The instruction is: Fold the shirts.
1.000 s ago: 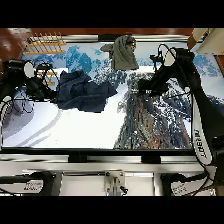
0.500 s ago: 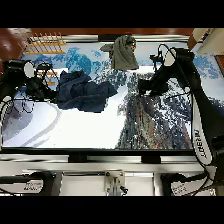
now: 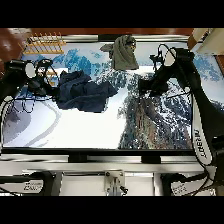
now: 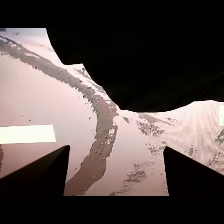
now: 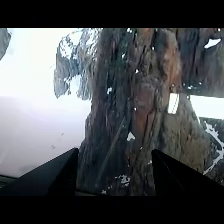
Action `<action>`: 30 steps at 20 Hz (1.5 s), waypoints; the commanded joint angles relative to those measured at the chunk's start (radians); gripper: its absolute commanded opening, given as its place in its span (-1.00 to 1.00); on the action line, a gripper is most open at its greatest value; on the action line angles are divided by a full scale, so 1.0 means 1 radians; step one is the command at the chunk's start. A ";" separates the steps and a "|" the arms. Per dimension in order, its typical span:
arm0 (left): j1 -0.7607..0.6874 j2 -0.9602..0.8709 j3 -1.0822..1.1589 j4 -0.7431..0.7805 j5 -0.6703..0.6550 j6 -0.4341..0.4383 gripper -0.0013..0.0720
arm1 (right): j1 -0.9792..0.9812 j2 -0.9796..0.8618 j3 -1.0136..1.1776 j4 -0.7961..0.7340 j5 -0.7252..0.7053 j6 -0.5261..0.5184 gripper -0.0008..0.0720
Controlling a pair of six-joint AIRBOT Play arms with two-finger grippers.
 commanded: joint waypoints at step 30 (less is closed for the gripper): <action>-0.165 -0.126 0.527 -0.243 0.281 -0.005 -0.88 | -0.007 0.097 0.116 -0.135 -0.177 -0.103 0.54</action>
